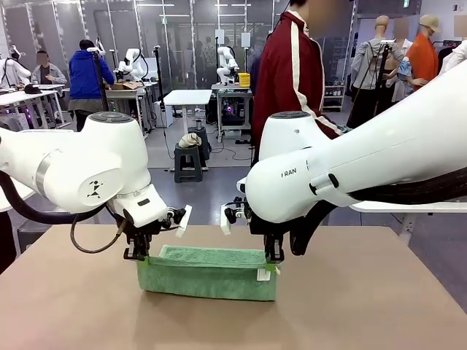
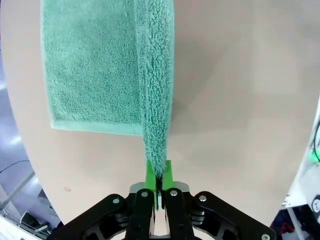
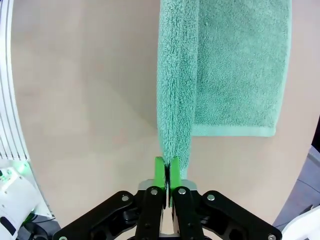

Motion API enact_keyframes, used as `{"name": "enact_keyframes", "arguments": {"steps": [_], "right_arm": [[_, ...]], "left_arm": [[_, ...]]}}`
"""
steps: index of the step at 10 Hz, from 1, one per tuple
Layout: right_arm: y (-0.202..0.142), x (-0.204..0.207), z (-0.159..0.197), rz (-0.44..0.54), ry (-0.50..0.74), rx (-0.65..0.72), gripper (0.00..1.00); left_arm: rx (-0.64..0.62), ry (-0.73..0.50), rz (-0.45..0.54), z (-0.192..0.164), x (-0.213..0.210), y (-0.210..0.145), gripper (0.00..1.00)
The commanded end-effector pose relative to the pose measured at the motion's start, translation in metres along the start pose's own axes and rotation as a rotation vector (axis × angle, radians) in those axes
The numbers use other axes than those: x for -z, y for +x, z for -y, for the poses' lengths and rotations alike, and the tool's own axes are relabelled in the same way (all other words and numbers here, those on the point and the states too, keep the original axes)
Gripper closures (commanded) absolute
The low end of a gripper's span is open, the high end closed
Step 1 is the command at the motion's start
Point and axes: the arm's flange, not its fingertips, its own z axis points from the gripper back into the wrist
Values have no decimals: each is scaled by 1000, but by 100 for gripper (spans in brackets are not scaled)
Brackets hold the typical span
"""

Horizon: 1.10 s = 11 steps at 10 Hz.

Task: Fold the towels and place them in the basket.
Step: When a person lays out a Towel with hook on the table, fold it in half twice.

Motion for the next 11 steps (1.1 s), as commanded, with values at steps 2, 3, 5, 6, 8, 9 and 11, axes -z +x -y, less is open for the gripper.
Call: {"name": "enact_keyframes", "arguments": {"steps": [2,3,5,6,8,9,11], "right_arm": [[0,0,0,0,0,0,96],[-2,4,21,3,3,-17,96],[-4,11,58,9,24,-42,96],[-4,12,70,7,27,-49,96],[-4,11,91,-8,30,-51,96],[-5,13,103,-8,40,-57,96],[-5,25,119,-10,60,-30,96]], "left_arm": [[0,0,0,0,0,0,95],[33,-25,26,-21,9,-4,95],[57,-44,36,-62,23,-12,95],[68,-56,39,-76,26,-14,95],[89,-78,42,-103,32,-17,95],[106,-89,45,-116,37,-15,95],[122,-120,39,-135,46,-6,95]]}}
